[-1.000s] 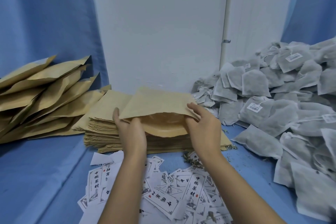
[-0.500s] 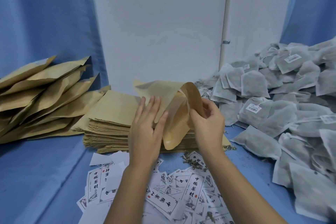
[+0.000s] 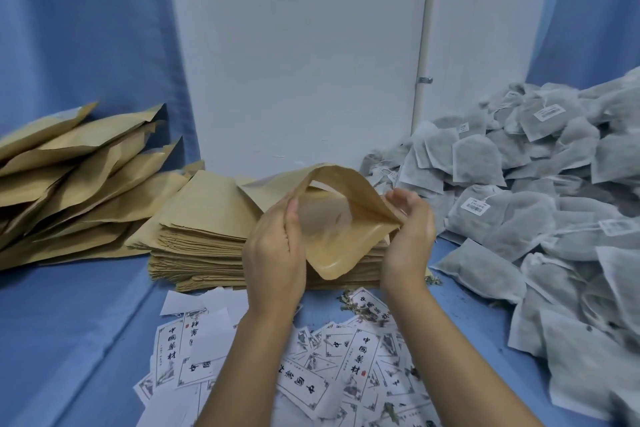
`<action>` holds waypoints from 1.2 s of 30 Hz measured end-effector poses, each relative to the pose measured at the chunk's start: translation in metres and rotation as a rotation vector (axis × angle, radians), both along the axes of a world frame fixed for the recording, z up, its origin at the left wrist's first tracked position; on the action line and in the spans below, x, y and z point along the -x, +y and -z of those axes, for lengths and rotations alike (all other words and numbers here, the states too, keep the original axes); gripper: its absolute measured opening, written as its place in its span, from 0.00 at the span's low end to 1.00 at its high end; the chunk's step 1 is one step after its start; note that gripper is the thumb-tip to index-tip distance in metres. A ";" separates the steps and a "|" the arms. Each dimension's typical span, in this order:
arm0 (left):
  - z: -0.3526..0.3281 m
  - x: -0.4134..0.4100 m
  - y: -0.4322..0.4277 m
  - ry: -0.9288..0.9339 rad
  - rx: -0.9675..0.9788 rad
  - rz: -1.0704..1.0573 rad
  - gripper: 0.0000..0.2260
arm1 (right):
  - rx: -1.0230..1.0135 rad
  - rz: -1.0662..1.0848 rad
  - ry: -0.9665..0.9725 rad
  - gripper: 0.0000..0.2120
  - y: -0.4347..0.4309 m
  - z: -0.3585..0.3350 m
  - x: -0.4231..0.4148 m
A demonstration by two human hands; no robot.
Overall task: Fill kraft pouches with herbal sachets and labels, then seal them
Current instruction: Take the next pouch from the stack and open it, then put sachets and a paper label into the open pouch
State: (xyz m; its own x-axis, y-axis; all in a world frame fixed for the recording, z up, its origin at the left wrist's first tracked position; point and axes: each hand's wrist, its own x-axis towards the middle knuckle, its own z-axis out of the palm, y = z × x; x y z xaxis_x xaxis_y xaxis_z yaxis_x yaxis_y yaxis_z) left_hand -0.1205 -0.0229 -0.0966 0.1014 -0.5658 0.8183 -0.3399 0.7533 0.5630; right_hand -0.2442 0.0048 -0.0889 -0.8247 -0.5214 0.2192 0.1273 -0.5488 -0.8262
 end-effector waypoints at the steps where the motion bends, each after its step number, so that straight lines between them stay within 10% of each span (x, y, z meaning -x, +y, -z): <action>1: 0.000 0.000 0.001 0.029 -0.012 -0.005 0.17 | 0.009 0.008 -0.055 0.12 0.000 -0.001 0.001; 5: -0.004 0.003 0.001 0.136 -0.076 0.029 0.28 | -0.076 0.068 -0.157 0.09 -0.006 0.005 0.024; 15: -0.051 0.078 -0.054 0.262 -0.069 -0.001 0.15 | -1.140 0.486 1.203 0.43 -0.084 0.011 0.145; 24: -0.074 0.130 -0.110 0.359 -0.058 0.051 0.17 | -1.465 0.378 1.340 0.58 -0.146 -0.016 0.236; 36: -0.066 0.128 -0.117 0.393 -0.139 0.028 0.17 | -1.292 0.444 1.492 0.16 -0.140 -0.018 0.229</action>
State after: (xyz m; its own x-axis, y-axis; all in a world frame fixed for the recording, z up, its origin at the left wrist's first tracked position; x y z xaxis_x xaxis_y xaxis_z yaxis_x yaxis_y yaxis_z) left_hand -0.2487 -0.1402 -0.0311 0.3734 -0.6751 0.6362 -0.0596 0.6670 0.7427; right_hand -0.4733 -0.1356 -0.0708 -0.4776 -0.7521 0.4542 -0.8425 0.5387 0.0061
